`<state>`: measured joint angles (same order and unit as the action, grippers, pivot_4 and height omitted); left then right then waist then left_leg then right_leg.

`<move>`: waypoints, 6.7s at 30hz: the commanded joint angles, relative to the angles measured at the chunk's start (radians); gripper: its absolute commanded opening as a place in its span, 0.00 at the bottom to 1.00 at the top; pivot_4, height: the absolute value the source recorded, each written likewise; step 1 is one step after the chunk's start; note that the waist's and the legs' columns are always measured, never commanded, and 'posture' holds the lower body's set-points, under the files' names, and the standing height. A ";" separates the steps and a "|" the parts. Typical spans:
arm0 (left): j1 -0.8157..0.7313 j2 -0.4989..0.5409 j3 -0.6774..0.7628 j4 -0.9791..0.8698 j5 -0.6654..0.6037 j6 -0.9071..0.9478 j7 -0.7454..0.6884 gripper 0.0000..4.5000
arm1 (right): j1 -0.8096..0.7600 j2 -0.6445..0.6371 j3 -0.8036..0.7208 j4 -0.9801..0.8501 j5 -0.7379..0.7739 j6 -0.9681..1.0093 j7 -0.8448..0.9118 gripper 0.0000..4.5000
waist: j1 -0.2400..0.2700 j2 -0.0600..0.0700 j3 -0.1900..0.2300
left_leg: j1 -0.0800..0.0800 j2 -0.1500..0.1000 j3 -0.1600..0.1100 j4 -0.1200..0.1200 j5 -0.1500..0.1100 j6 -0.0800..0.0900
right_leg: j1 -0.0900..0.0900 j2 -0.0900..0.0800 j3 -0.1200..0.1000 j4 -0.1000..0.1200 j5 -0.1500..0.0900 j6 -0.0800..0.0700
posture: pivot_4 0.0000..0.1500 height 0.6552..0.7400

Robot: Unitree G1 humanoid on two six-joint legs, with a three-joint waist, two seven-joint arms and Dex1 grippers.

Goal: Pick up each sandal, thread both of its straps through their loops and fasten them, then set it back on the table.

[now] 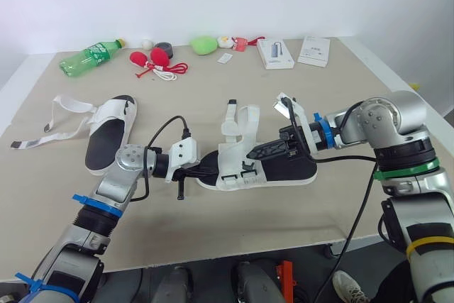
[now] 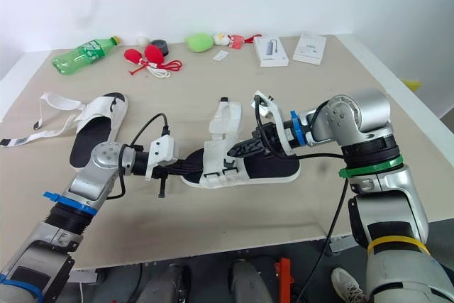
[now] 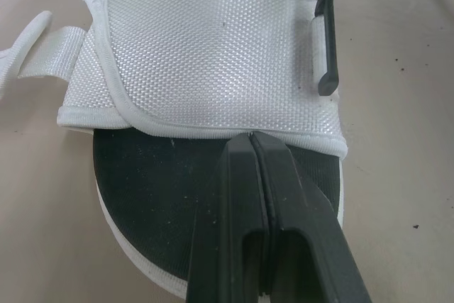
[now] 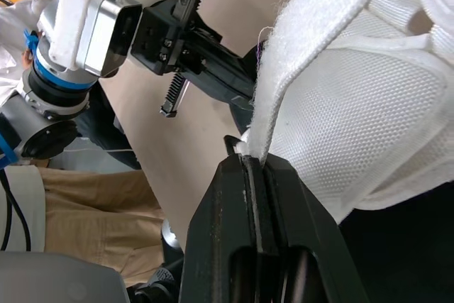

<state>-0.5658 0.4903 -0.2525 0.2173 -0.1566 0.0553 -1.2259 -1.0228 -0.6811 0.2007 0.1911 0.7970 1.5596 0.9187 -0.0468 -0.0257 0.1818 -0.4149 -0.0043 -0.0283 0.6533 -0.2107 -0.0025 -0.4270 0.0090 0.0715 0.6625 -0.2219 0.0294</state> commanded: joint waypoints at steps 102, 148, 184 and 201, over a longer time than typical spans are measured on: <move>-0.007 -0.006 -0.025 0.020 0.033 -0.013 0.027 0.00 | 0.172 0.043 -0.149 -0.357 0.029 0.045 -0.128 0.02 | 0.000 0.000 0.000 | 0.000 0.000 0.000 0.001 0.000 0.000 | 0.001 0.000 0.000 0.000 0.001 0.001 | 1.00 1.00; -0.110 -0.046 0.010 0.192 0.079 -0.114 0.162 0.00 | 0.441 0.005 -0.185 -0.514 0.070 -0.142 -0.223 0.98 | 0.001 -0.001 -0.001 | 0.001 0.000 0.004 0.002 0.001 0.000 | 0.001 0.000 0.003 0.000 0.002 0.004 | 1.00 1.00; -0.047 -0.048 -0.004 0.106 0.071 -0.068 0.125 0.00 | 0.658 -0.028 -0.217 -0.706 0.190 -0.019 -0.239 0.01 | 0.002 -0.001 -0.001 | 0.001 0.000 0.003 0.001 0.001 0.000 | 0.001 0.000 0.002 0.000 0.001 0.004 | 1.00 1.00; -0.054 -0.051 -0.004 0.116 0.072 -0.072 0.122 0.00 | 0.688 -0.385 -0.098 -0.836 -0.170 -0.630 0.020 0.99 | 0.002 -0.001 0.000 | 0.000 -0.001 0.004 0.002 0.001 0.000 | 0.002 0.000 0.001 -0.002 0.001 0.004 | 1.00 1.00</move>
<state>-0.6251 0.4399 -0.2450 0.3373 -0.0950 -0.0168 -1.0948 -0.3498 -0.9782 0.0616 -0.5929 0.8162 1.2241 0.8172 -0.0445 -0.0265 0.1813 -0.4145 -0.0049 -0.0231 0.6548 -0.2101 -0.0028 -0.4255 0.0085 0.0726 0.6607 -0.2209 0.0338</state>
